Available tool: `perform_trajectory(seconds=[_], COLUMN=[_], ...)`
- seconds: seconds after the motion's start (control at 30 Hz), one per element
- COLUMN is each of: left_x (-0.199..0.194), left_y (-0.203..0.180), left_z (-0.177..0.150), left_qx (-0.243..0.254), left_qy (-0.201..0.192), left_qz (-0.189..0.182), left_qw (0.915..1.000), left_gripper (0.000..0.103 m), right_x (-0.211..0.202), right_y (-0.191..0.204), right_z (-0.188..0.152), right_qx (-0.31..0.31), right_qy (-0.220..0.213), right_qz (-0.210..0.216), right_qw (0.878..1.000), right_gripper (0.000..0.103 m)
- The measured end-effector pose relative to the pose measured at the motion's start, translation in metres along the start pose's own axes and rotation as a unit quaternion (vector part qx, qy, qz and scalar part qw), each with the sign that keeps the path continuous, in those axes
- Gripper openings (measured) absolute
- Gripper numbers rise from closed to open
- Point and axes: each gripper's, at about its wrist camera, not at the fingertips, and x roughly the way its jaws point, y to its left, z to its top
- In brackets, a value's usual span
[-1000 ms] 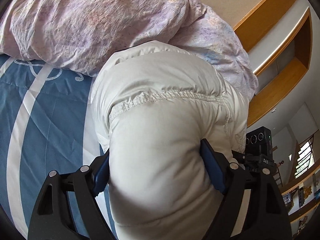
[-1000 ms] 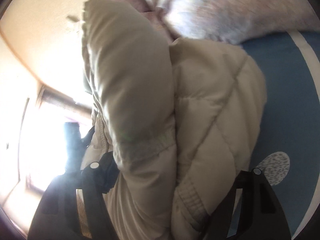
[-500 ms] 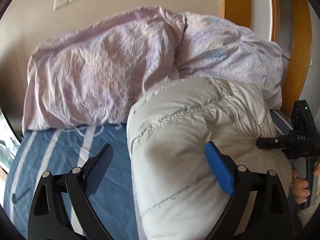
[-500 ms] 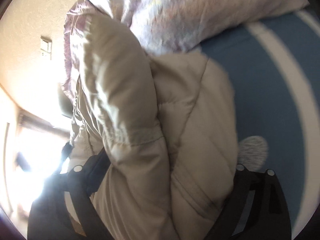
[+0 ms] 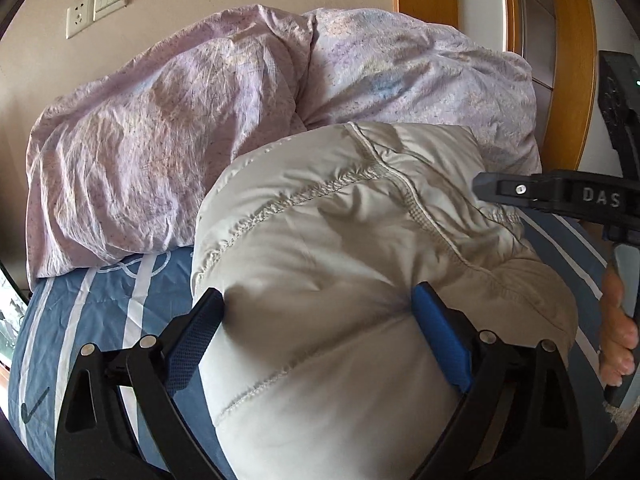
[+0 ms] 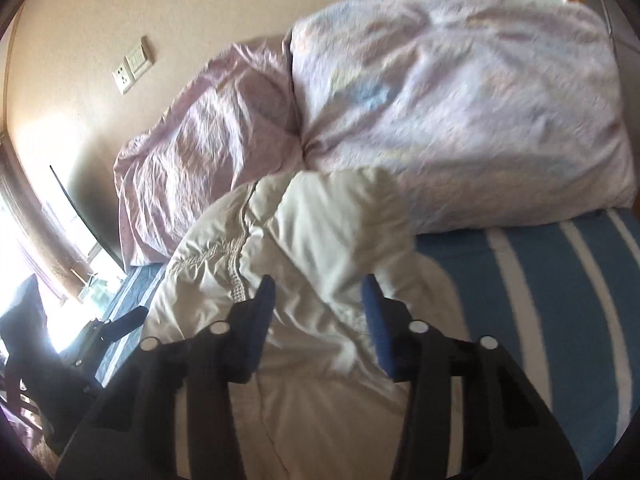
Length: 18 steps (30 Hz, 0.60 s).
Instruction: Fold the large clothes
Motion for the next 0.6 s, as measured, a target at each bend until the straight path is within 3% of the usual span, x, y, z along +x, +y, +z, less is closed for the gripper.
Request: perform_trajectory(seconds=[0.1,0.13,0.23,0.33,0.47,0.6], left_x=[0.004,0.005,0.011,0.019,0.024,0.003], left_y=[-0.006,-0.008,-0.014,-0.023,-0.033,-0.025], left_z=[-0.002,-0.002,-0.001,0.0,0.002,-0.001], left_qx=[0.006,0.006,0.005,0.006,0.018,0.008], left_qy=[-0.007,-0.009,-0.015,-0.018,-0.017,-0.009], left_qz=[0.005,0.004,0.007,0.018,0.04,0.033], left_qw=[0.9999,0.9999,0.9998,0.9996,0.9989,0.9994], left_gripper=[0.097,0.098,0.1,0.101,0.101,0.101], right_x=[0.043,0.051,0.075,0.09,0.096,0.074], right_y=[-0.024,-0.026,-0.045,-0.05,-0.057,-0.051], right_z=[0.002,0.004,0.006,0.003,0.0,-0.001], right_qx=[0.02,0.03,0.062,0.056,0.062,0.05], right_qy=[0.024,0.032,0.053,0.052,0.051,0.042], right_qz=[-0.019,-0.02,-0.004,-0.02,-0.025,-0.043], right_qw=[0.999,0.999,0.997,0.997,0.996,0.997], right_gripper=[0.036,0.029,0.026,0.024,0.024,0.029])
